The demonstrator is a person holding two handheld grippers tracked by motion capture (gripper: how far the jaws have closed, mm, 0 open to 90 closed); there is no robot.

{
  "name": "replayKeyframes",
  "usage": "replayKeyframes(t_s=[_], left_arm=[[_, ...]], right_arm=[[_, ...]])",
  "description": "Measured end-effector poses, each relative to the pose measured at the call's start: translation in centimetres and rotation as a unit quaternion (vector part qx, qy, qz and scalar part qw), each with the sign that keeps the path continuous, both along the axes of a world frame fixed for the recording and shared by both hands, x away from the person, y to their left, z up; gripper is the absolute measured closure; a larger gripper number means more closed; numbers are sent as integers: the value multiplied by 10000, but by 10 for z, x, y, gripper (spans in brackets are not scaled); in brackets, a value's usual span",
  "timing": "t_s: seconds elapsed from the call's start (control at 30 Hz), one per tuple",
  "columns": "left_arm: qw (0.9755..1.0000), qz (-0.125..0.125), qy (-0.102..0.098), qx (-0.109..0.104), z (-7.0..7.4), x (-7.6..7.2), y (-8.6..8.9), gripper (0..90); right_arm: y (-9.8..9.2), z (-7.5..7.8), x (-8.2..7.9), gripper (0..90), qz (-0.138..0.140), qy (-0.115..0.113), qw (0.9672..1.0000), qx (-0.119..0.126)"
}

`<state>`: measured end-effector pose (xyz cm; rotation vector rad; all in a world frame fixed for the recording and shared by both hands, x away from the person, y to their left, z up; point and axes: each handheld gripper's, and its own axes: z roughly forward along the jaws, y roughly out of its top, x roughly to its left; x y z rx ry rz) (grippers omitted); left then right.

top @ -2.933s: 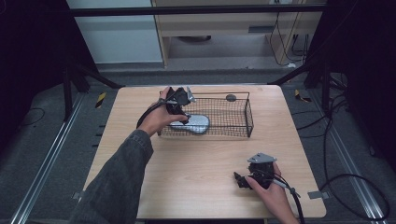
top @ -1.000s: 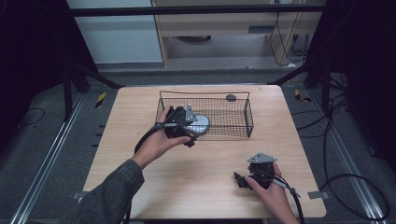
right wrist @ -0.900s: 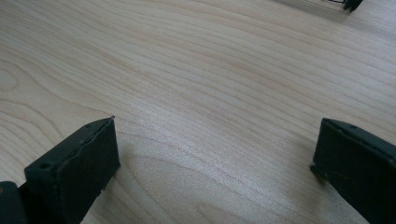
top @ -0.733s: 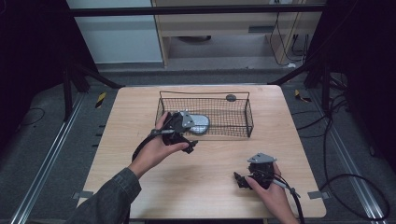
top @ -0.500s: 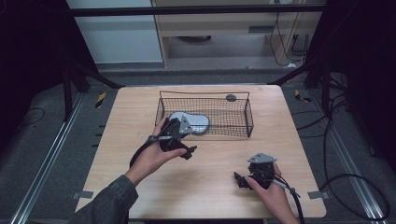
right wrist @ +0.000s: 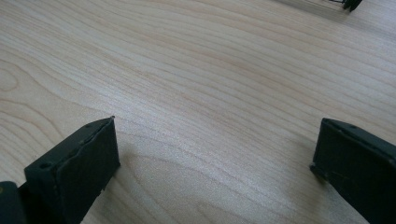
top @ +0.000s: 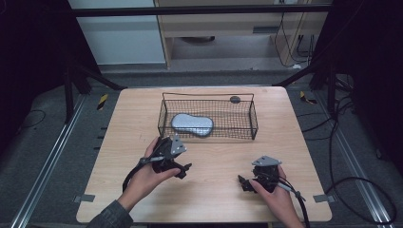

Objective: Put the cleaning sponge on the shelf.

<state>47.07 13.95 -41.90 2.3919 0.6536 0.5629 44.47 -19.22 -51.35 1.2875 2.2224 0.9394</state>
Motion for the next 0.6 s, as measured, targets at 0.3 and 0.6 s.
replayKeyframes(t_s=[0.3, 0.6], left_arm=[[9990, 395, 159, -99, -32, -10, 26, 44], [9930, 1110, 235, -331, -52, 10, 69, 48]], right_arm=[[0, 0, 0, 5, -5, -3, 10000, 1], [0, 0, 0, 5, -4, -3, 10000, 1]])
